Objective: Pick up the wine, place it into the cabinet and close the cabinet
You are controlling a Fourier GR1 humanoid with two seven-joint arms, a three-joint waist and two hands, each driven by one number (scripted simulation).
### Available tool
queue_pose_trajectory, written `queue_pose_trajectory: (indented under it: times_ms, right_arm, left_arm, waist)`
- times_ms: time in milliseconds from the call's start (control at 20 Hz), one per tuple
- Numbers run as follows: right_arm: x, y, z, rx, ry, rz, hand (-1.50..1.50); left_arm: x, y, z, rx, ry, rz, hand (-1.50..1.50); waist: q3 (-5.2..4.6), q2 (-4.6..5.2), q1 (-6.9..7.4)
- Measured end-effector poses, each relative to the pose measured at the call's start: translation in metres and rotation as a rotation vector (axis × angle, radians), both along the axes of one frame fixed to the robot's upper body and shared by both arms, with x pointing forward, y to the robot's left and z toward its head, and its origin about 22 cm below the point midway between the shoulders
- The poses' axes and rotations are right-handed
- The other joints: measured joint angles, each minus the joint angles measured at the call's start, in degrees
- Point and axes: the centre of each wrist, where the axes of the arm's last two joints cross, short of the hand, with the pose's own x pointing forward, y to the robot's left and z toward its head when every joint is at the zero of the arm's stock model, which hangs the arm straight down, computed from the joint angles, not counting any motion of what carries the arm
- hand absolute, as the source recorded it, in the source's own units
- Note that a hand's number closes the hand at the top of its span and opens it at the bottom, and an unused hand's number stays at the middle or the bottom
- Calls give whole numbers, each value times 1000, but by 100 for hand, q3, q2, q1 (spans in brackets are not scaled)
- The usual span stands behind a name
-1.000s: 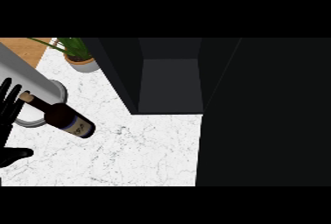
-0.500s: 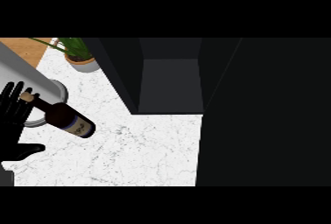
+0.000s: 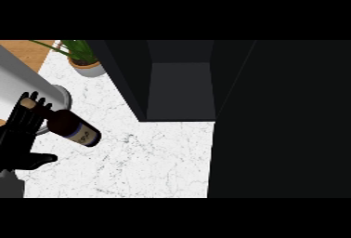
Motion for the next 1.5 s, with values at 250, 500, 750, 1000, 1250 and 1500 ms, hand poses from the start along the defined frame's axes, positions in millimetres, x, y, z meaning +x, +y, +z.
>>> queue_pose_trajectory:
  times_ms: [250,500,750,1000,1250,1500]
  right_arm:
    - [2,6,5,12,4,16,-150]
    - [3,6,10,3,4,7,-150]
    - [1,11,6,24,10,31,-150]
    - [0,7,6,3,6,17,-150]
    - [1,9,8,3,4,24,-150]
    - [2,12,10,6,4,32,-150]
  left_arm:
    - [7,-3,-11,-14,-4,-10,-150]
    - [8,-5,-27,-14,8,-17,-150]
    - [14,-2,-34,-14,13,-19,-150]
    - [20,-1,-44,-12,21,-19,-150]
    - [19,-1,-55,-17,31,-22,-150]
    - [19,-6,-71,-37,45,-38,-150]
  waist:
    - [-1,1,11]
    - [-2,1,11]
    - [-1,1,4]
    - [-1,3,-12]
    - [-3,4,-1]
    - [-4,7,-13]
